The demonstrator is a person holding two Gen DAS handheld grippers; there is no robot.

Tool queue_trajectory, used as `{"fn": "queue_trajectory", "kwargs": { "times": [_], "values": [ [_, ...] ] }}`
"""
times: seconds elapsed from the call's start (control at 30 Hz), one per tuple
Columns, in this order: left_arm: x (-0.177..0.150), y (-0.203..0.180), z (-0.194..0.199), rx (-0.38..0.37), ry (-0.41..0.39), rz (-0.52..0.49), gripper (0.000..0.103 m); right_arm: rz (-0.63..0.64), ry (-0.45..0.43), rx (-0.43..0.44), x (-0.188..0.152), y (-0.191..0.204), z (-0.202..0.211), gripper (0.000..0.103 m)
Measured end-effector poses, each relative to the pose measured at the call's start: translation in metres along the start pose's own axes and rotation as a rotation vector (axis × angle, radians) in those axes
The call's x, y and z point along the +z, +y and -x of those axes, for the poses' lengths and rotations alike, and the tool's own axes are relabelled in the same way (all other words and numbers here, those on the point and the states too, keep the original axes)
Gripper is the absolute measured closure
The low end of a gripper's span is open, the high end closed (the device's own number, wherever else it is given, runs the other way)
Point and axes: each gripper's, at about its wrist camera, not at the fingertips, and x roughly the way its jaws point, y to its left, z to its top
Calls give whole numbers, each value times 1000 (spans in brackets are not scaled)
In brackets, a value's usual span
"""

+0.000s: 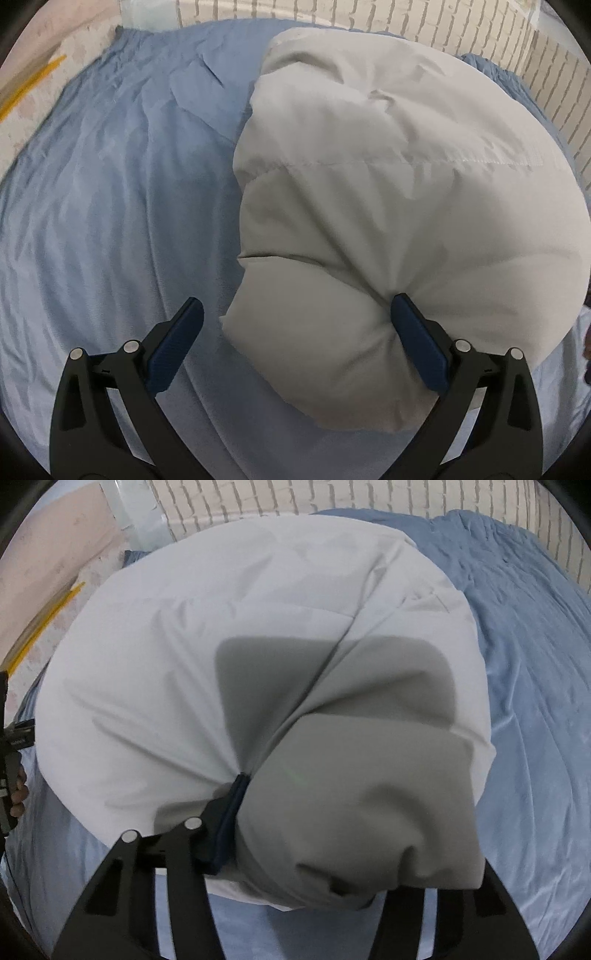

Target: Fold large clothes

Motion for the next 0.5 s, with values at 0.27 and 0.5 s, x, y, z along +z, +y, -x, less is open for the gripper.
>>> {"fn": "queue_trajectory", "kwargs": {
  "times": [0.27, 0.5],
  "values": [
    [-12, 20, -13, -192, 79, 113, 7, -26, -1, 2, 5, -3, -5, 48],
    [-25, 20, -5, -283, 100, 93, 12, -48, 1, 15, 3, -10, -3, 47]
  ]
}}
